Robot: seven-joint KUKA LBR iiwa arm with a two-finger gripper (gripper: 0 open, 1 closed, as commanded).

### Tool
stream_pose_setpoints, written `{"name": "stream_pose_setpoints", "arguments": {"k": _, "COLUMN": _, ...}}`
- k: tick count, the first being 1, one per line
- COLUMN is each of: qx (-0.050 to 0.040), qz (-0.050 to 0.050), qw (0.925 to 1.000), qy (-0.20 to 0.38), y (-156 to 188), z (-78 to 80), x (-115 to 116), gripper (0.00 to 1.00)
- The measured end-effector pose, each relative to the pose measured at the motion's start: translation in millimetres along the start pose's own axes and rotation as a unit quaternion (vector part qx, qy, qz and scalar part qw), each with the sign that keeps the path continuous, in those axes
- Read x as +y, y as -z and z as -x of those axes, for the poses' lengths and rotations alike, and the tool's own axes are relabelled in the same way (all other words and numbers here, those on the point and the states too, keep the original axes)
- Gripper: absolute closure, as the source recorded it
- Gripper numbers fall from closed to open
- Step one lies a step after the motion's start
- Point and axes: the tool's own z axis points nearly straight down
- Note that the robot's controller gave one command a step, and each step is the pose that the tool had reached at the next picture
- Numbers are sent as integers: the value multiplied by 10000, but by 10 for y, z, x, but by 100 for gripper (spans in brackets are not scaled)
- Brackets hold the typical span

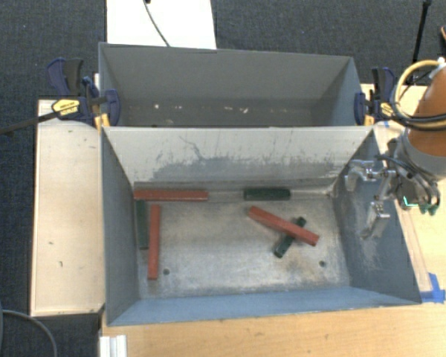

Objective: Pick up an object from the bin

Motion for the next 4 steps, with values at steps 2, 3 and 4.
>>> {"name": "stream_pose_setpoints", "arguments": {"k": 2, "qx": -53, "qz": -8, "qw": 9435, "qy": 3314, "y": -1470, "z": 166, "x": 605, "gripper": 0}}
{"name": "stream_pose_setpoints", "arguments": {"k": 3, "qx": -48, "qz": -14, "qw": 9434, "qy": 3317, "y": -1470, "z": 162, "x": 593, "gripper": 100}}
{"name": "stream_pose_setpoints", "arguments": {"k": 4, "qx": -77, "qz": -34, "qw": 9381, "qy": 3462, "y": -196, "z": 488, "x": 597, "gripper": 100}}
